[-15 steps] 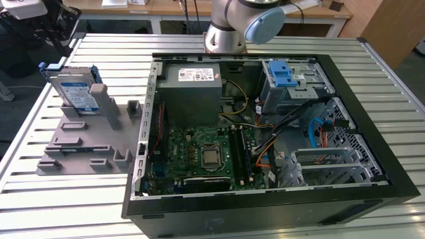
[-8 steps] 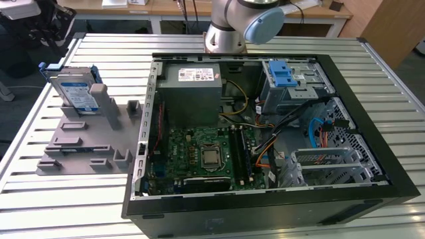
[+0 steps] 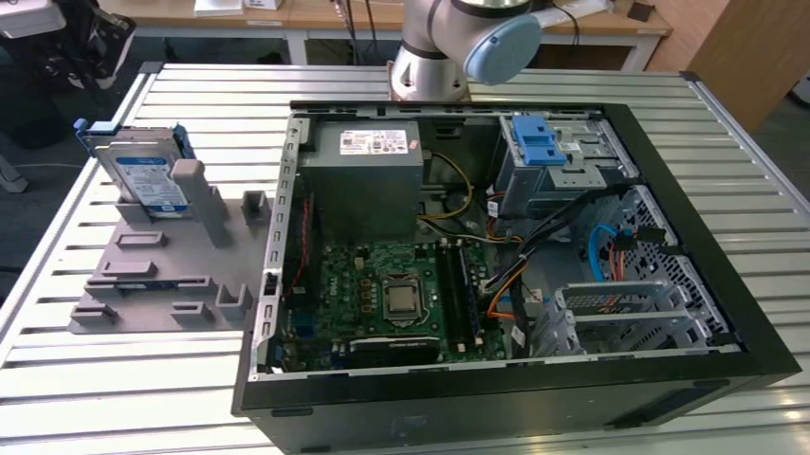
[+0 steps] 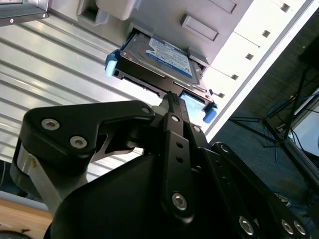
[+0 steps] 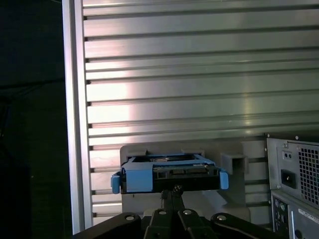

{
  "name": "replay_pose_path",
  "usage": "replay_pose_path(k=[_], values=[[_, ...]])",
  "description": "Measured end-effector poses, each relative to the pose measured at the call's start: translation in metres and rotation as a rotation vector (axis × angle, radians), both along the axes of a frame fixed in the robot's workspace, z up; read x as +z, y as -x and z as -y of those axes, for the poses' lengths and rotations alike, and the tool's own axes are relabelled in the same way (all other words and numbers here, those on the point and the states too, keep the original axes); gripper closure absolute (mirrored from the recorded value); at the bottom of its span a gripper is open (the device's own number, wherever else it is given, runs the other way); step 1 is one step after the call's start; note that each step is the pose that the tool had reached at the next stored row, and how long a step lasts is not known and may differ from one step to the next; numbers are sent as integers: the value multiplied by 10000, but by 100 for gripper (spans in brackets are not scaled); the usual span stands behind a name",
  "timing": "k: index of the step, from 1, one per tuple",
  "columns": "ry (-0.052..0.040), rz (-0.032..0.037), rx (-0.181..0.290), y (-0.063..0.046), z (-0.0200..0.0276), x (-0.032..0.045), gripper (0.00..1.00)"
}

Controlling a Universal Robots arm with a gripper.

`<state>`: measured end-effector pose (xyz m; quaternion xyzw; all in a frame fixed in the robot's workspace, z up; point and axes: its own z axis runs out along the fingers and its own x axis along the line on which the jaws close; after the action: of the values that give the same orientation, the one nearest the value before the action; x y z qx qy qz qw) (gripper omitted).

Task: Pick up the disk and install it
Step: 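Reach for the disk, then pick up the disk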

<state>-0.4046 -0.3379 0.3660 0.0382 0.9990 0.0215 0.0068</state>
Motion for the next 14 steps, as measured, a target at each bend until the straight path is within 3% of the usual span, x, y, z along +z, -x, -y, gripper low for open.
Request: replay_pose_path(k=[12,14], values=[[0,8,11,83,-1,-15,89],[0,10,217,85,-1,-15,89]])
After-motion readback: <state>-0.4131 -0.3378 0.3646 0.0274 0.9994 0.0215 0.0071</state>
